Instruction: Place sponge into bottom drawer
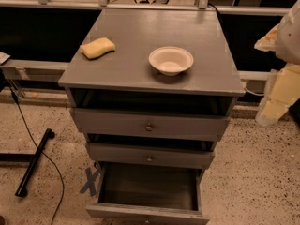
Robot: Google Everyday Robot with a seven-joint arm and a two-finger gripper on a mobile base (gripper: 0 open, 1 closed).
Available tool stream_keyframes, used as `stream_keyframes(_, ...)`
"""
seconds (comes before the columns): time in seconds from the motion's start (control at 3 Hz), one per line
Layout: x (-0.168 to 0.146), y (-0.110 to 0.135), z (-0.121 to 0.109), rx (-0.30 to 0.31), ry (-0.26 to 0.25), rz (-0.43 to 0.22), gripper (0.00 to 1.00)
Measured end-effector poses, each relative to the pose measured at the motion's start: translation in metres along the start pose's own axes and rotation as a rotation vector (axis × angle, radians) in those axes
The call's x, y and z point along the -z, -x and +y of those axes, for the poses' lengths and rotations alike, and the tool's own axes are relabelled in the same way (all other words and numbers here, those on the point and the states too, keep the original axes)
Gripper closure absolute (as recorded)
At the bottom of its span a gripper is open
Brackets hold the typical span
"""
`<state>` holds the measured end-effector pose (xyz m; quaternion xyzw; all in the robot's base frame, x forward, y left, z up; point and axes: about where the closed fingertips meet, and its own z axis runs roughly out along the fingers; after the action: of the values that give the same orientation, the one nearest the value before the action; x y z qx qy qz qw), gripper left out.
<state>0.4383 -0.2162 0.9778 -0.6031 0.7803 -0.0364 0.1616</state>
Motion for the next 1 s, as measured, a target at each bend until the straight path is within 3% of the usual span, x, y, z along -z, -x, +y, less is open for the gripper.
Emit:
stream_keyframes(0.33,0.0,0.0,0.0,0.0,0.0,0.0,0.0)
stream_keyframes(0.67,-0.009,0.019,-0.016,0.033,-0.016,-0.008,0.0)
stream_keyframes(1.0,-0.024,0.065,-0.044,0.126,-0.048,0.009,0.0)
